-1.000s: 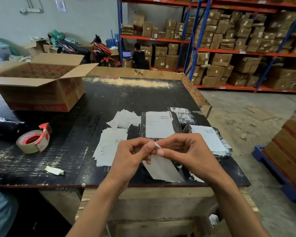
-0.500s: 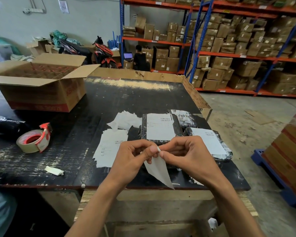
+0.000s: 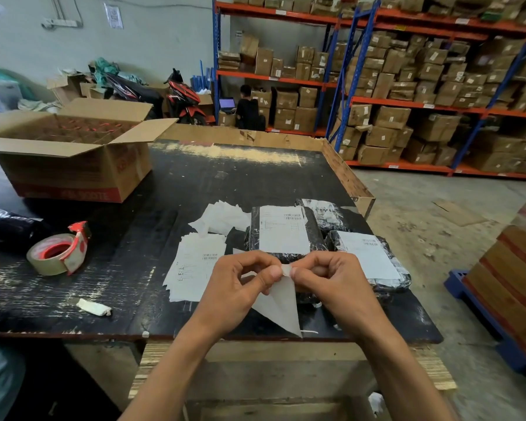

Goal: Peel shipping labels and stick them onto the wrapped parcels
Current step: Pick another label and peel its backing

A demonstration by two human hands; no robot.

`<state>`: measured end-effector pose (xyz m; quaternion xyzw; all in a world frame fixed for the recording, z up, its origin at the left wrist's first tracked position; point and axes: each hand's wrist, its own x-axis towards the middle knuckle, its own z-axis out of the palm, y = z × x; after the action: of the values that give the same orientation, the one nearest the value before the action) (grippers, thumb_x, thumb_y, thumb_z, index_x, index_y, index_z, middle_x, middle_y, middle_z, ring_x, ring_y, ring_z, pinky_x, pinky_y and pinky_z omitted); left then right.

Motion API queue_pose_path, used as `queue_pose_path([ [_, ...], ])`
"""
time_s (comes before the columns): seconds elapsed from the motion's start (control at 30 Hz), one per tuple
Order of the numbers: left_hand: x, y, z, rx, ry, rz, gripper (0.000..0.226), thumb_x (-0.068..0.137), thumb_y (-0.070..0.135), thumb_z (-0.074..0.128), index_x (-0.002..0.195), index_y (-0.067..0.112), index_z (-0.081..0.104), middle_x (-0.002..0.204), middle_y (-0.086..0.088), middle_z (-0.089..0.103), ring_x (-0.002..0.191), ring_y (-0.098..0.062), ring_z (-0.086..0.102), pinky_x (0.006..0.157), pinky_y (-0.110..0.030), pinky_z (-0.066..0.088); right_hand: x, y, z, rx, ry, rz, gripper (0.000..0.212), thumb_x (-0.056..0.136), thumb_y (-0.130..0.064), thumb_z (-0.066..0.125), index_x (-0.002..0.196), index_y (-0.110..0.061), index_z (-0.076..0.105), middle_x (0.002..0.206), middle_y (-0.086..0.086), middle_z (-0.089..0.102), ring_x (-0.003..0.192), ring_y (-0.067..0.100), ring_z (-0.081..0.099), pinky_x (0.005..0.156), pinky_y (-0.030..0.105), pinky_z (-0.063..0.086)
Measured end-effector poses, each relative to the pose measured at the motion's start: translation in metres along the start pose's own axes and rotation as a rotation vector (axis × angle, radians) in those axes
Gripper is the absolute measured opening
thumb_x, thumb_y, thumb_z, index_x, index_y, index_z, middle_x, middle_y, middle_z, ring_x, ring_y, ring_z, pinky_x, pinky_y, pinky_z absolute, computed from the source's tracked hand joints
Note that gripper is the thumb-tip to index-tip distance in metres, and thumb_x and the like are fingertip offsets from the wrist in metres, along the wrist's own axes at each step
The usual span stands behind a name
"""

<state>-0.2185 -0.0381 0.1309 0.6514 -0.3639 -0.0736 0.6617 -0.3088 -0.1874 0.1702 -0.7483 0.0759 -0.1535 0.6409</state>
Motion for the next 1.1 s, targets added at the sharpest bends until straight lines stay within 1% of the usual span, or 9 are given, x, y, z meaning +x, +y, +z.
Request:
queue_pose_path([
  [0.13, 0.001, 0.002, 0.002, -0.036, 0.01, -0.008, 0.014, 0.089, 0.026, 0.06, 0.083, 0.014, 0.064, 0.08, -0.007, 0.065, 0.073, -0.016, 0.061, 0.069, -0.028, 0.053, 0.005, 0.003, 0.003, 0.283, 0.106, 0.091, 0.022, 0.091, 0.005, 0.061, 0.072, -0.004, 0.066, 0.065, 0.01, 0.072, 0.057, 0.014, 0.069, 0.059, 0.022, 0.056],
  [0.27, 0.014, 0.002, 0.004, -0.233, 0.218, -0.123, 0.021, 0.097, 0.008, 0.051, 0.077, 0.005, 0.047, 0.096, -0.026, 0.064, 0.085, -0.029, 0.062, 0.07, -0.031, 0.057, 0.013, 0.004, -0.001, 0.513, 0.231, 0.168, 0.019, 0.098, -0.002, 0.053, 0.081, -0.005, 0.06, 0.065, 0.008, 0.072, 0.054, 0.015, 0.068, 0.051, 0.023, 0.056],
  [0.37, 0.03, -0.003, 0.003, -0.28, 0.345, -0.217, 0.021, 0.098, 0.01, 0.047, 0.078, 0.005, 0.043, 0.097, -0.032, 0.057, 0.086, -0.035, 0.056, 0.068, -0.031, 0.056, 0.019, 0.009, -0.005, 0.559, 0.303, 0.169, 0.019, 0.099, -0.004, 0.053, 0.083, -0.007, 0.061, 0.068, 0.009, 0.072, 0.054, 0.015, 0.067, 0.051, 0.022, 0.056],
  [0.43, 0.043, -0.005, 0.003, -0.315, 0.389, -0.282, 0.022, 0.095, 0.006, 0.045, 0.073, 0.01, 0.041, 0.083, -0.022, 0.05, 0.077, -0.025, 0.049, 0.061, -0.028, 0.05, 0.026, 0.014, -0.008, 0.555, 0.355, 0.157, 0.017, 0.098, -0.003, 0.054, 0.083, -0.007, 0.061, 0.07, 0.009, 0.07, 0.056, 0.016, 0.065, 0.051, 0.022, 0.056],
  [0.5, 0.059, -0.01, 0.005, -0.342, 0.376, -0.341, 0.018, 0.093, 0.007, 0.04, 0.076, 0.013, 0.039, 0.084, -0.01, 0.046, 0.075, -0.019, 0.043, 0.064, -0.031, 0.047, 0.035, 0.017, -0.014, 0.521, 0.415, 0.143, 0.016, 0.097, -0.002, 0.055, 0.083, -0.007, 0.06, 0.069, 0.008, 0.069, 0.055, 0.015, 0.062, 0.051, 0.022, 0.055],
  [0.63, 0.093, -0.022, -0.004, -0.378, 0.365, -0.437, 0.018, 0.101, 0.008, 0.033, 0.087, 0.016, 0.04, 0.08, -0.006, 0.044, 0.067, -0.015, 0.04, 0.059, -0.032, 0.039, 0.062, 0.02, -0.033, 0.365, 0.515, 0.115, 0.016, 0.095, 0.0, 0.057, 0.08, -0.007, 0.058, 0.072, 0.01, 0.07, 0.055, 0.015, 0.061, 0.049, 0.021, 0.053],
  [0.8, 0.134, -0.035, -0.029, -0.583, 0.248, -0.41, 0.02, 0.102, 0.002, 0.043, 0.119, 0.012, 0.046, 0.089, -0.005, 0.055, 0.076, -0.017, 0.058, 0.064, -0.029, 0.056, 0.109, 0.023, -0.067, 0.186, 0.57, 0.092, 0.016, 0.093, 0.0, 0.057, 0.08, -0.009, 0.06, 0.064, 0.005, 0.067, 0.048, 0.012, 0.058, 0.046, 0.024, 0.051],
  [0.97, 0.183, -0.058, -0.049, -0.397, 0.376, -0.414, 0.028, 0.1, 0.004, 0.05, 0.126, 0.009, 0.057, 0.099, -0.005, 0.063, 0.075, -0.011, 0.065, 0.056, -0.017, 0.053, 0.161, 0.028, -0.097, 0.124, 0.583, 0.087, 0.017, 0.091, 0.0, 0.06, 0.079, -0.011, 0.063, 0.056, 0.0, 0.063, 0.043, 0.009, 0.057, 0.041, 0.022, 0.048],
  [1.1, 0.225, -0.095, -0.065, -0.364, 0.592, -0.476, 0.033, 0.099, 0.003, 0.051, 0.131, 0.008, 0.058, 0.119, -0.011, 0.065, 0.099, -0.02, 0.068, 0.079, -0.03, 0.058, 0.213, 0.042, -0.12, 0.149, 0.609, 0.12, 0.016, 0.091, 0.001, 0.059, 0.078, -0.009, 0.063, 0.06, 0.006, 0.061, 0.04, 0.009, 0.058, 0.041, 0.021, 0.049],
])
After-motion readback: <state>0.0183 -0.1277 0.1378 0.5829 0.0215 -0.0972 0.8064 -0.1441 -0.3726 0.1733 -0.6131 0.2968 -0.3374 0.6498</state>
